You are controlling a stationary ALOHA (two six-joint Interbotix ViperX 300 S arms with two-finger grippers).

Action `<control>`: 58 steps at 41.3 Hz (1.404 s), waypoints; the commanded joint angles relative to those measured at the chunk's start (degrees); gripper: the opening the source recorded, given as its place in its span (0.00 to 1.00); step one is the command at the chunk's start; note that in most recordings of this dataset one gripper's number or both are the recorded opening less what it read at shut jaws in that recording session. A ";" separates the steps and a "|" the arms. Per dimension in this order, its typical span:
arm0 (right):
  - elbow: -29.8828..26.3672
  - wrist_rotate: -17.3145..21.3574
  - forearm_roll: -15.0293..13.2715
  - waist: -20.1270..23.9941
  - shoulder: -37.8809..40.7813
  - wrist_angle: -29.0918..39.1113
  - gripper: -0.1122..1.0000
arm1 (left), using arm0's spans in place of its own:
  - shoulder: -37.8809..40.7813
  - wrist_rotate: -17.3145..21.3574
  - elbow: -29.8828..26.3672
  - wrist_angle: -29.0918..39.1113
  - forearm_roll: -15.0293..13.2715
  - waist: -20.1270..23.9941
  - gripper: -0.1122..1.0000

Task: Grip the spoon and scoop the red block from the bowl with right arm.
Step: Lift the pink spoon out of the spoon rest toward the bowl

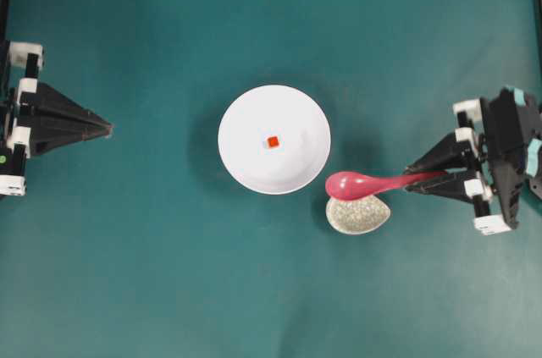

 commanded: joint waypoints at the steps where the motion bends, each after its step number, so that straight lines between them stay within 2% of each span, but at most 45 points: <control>1: -4.39 -0.62 -0.79 -3.52 -2.81 7.73 0.32 | 0.26 0.18 -1.76 -0.18 0.09 -0.09 0.09; 9: -10.11 -0.62 -3.08 -9.23 -6.15 20.83 0.32 | 0.26 0.18 -1.67 -0.18 0.09 -0.09 0.09; 16: -14.15 -0.62 -5.10 -11.95 -6.33 28.13 0.32 | 0.26 0.26 -1.76 -0.09 0.09 -0.09 0.09; 23: -16.96 -0.26 -7.12 -13.54 -6.06 31.64 0.32 | 0.26 0.26 -1.76 -0.09 0.09 -0.09 0.09; 34: -20.57 0.18 -7.29 -15.21 -5.89 32.34 0.32 | 0.09 0.26 -1.76 -0.18 0.09 -0.09 0.09; 39: -21.97 3.16 -7.29 -15.82 -5.10 32.34 0.32 | 0.00 0.26 -1.67 -0.18 0.09 -0.09 0.09; 48: -23.29 15.21 -7.38 -18.72 -2.20 34.10 0.32 | 0.00 0.35 -1.76 -0.09 0.09 -0.09 0.09; 51: -23.73 18.90 -8.26 -19.78 -0.97 35.95 0.32 | 0.00 0.35 -1.76 -0.09 0.09 -0.09 0.09; 58: -25.14 21.01 -10.99 -19.95 1.23 39.11 0.32 | 0.00 0.35 -1.67 -0.09 0.09 -0.09 0.09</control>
